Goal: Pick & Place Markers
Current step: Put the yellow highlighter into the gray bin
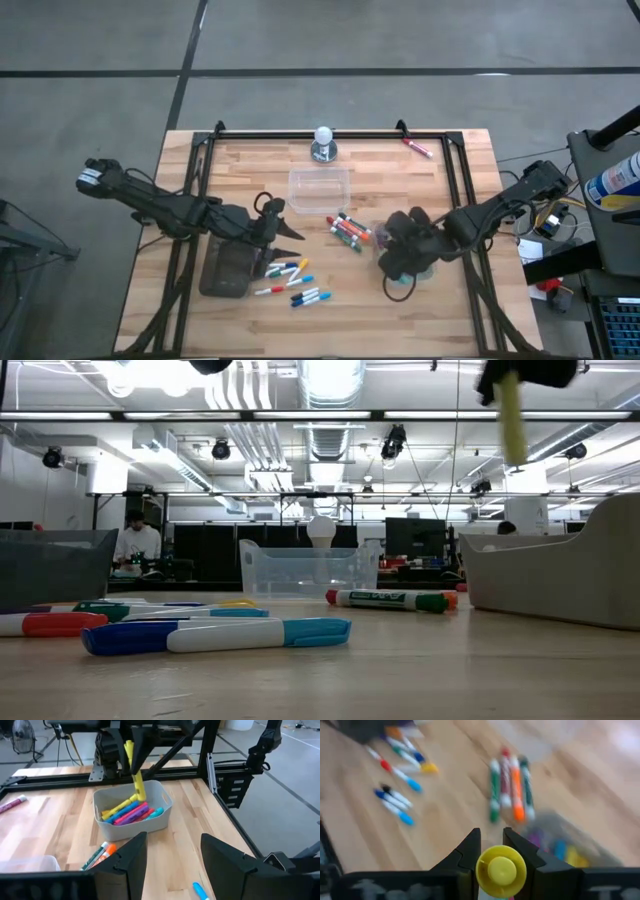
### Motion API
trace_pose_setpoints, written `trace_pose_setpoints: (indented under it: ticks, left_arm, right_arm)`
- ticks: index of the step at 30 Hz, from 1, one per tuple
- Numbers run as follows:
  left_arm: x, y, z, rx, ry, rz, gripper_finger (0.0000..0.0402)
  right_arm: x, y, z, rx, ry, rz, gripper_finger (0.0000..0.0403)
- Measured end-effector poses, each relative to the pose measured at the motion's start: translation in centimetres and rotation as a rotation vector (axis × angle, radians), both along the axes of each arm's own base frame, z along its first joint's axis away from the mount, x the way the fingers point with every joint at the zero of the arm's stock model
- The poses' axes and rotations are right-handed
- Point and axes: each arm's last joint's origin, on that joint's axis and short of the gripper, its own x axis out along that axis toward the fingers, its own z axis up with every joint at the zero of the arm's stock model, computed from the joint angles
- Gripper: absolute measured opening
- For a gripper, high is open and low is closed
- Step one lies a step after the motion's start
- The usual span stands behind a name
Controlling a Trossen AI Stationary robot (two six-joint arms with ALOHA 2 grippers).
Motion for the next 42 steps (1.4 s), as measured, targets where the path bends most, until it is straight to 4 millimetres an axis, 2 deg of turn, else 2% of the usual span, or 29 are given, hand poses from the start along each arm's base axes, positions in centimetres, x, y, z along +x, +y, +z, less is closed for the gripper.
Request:
trace_pose_setpoints:
  ticks: [4,8,18,23,30,42]
  left_arm:
    - [0.0,0.0,-0.6,-0.004,0.006,0.002,0.0179]
    - [-0.1,0.0,-1.1,-0.019,0.023,0.007,0.0179]
    - [-0.1,0.0,-1.1,-0.041,0.025,0.012,0.0179]
    - [0.0,-0.1,-1.1,-0.065,0.028,0.019,0.0179]
    - [-0.1,0.0,-1.2,-0.065,0.039,0.02,0.0179]
    - [-0.1,0.0,-1.2,-0.06,0.038,0.019,0.0179]
  right_arm:
    - [-1.0,-0.5,-1.0,-0.012,0.137,-0.1,0.0063]
    - [-0.9,-0.4,-2.4,-0.002,0.239,-0.158,0.0063]
    - [1.2,0.2,-6.6,0.013,0.466,-0.17,0.0063]
    - [1.8,0.2,-8.1,-0.001,0.562,-0.14,0.0074]
    - [2.0,0.1,-8.3,-0.025,0.568,-0.132,0.0104]
    - [2.1,0.0,-7.6,-0.043,0.543,-0.132,0.022]
